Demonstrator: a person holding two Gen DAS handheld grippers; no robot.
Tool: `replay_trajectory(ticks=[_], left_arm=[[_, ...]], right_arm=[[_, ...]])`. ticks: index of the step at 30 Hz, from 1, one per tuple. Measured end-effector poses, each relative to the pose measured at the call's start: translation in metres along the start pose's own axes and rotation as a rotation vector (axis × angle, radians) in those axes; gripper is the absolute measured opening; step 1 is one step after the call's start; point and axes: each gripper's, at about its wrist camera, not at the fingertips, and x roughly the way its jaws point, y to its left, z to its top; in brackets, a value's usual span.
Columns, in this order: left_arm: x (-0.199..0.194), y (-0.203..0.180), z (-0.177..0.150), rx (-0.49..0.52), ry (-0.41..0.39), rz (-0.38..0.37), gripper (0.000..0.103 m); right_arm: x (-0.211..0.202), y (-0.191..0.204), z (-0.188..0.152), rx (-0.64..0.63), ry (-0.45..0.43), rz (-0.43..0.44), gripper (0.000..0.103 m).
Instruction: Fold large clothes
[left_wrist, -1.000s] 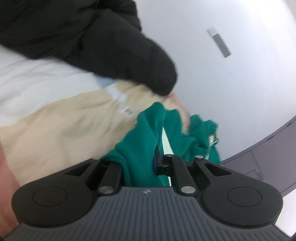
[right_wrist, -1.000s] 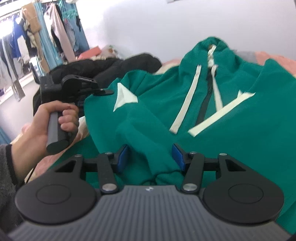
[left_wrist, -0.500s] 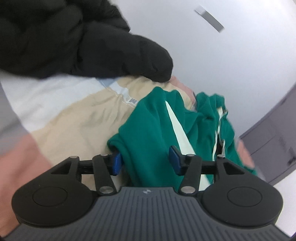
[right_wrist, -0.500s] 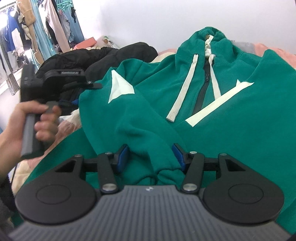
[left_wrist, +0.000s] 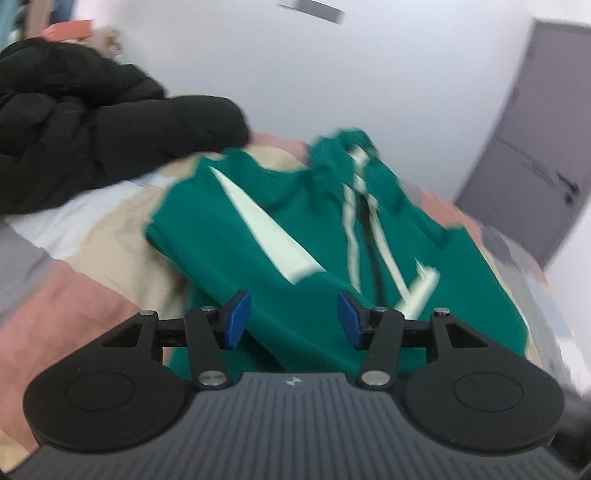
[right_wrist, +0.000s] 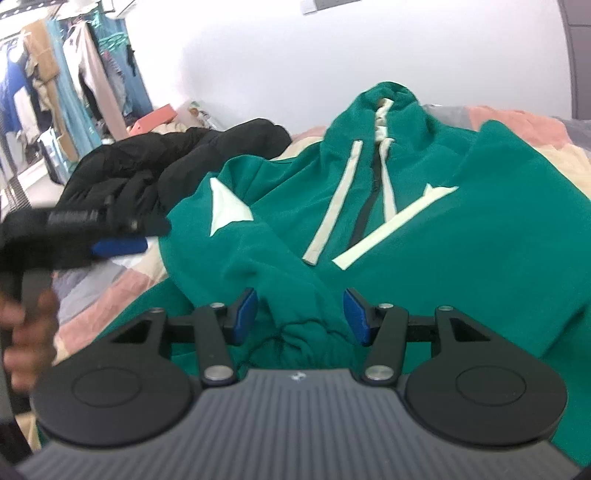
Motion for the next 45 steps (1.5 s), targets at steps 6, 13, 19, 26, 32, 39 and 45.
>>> replay_trajectory(ticks=[6, 13, 19, 26, 32, 39, 45], left_arm=[[0.007, -0.036, -0.023, 0.116, 0.046, -0.043, 0.058], [0.037, -0.039, -0.043, 0.132, 0.149, -0.021, 0.058], [0.039, -0.036, -0.044, 0.125, 0.166, -0.023, 0.058], [0.006, -0.034, -0.02, 0.09, 0.095, -0.022, 0.058], [-0.007, -0.024, -0.003, 0.037, 0.071, -0.015, 0.058], [0.01, -0.019, -0.008, 0.015, 0.106, 0.01, 0.058], [0.021, -0.02, -0.013, 0.018, 0.121, 0.018, 0.058]], right_arm=[[-0.001, -0.005, 0.0, -0.002, 0.001, -0.029, 0.055], [0.014, -0.007, -0.005, -0.018, 0.06, -0.062, 0.055], [0.02, -0.009, -0.004, 0.019, 0.135, -0.102, 0.055], [-0.021, -0.004, 0.006, 0.005, 0.065, -0.129, 0.089], [-0.05, -0.005, 0.023, 0.078, 0.057, -0.153, 0.089], [-0.065, 0.002, 0.036, 0.142, 0.052, -0.233, 0.089], [-0.064, -0.002, 0.035, 0.19, 0.104, -0.192, 0.09]])
